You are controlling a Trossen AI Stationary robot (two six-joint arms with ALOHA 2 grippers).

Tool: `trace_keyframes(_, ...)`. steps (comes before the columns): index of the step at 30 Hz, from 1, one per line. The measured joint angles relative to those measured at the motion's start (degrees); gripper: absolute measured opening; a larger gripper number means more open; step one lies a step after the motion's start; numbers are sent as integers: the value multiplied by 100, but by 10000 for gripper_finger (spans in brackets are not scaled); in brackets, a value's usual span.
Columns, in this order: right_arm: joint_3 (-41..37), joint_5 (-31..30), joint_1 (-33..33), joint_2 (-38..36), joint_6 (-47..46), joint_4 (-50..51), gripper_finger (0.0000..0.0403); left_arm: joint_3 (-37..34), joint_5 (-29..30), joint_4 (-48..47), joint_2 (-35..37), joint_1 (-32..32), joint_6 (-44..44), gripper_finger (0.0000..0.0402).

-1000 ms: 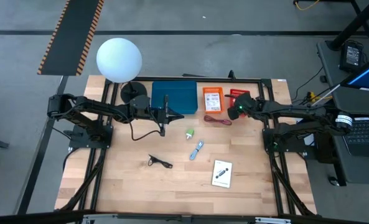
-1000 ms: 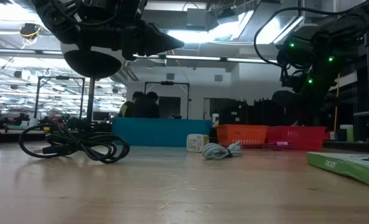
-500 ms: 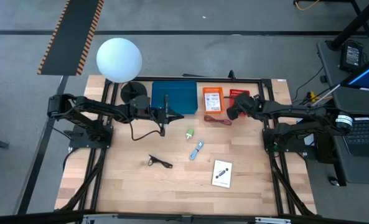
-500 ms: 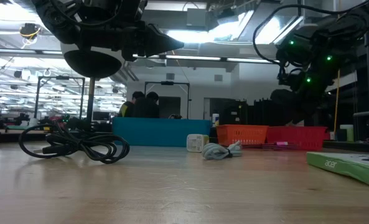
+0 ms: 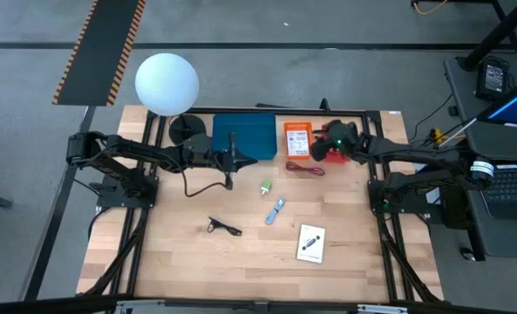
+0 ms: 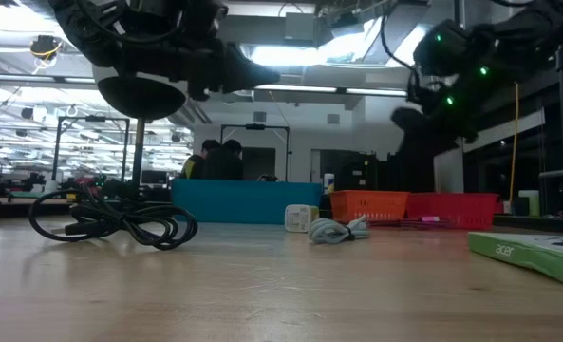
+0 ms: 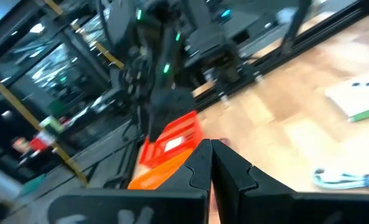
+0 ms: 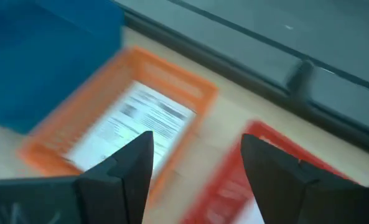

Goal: Pick and place items into bin
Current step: Put the light blue charger cable into the blue bin

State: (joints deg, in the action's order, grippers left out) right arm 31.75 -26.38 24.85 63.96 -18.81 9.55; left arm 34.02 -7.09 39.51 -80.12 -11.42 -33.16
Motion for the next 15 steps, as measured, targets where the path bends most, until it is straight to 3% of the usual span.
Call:
trace_keyframes(5, 489, 505, -295, -1, 420, -83, 220, 0, 253, -24, 0, 0, 133, 4)
trace_keyframes(10, 712, 530, -699, -2, 1065, -349, 215, 0, 253, -27, 0, 0, 322, 1)
trace_keyframes(15, 712, 637, -1099, 0, 1621, -642, 185, 0, 253, -57, 0, 1, 899, 6)
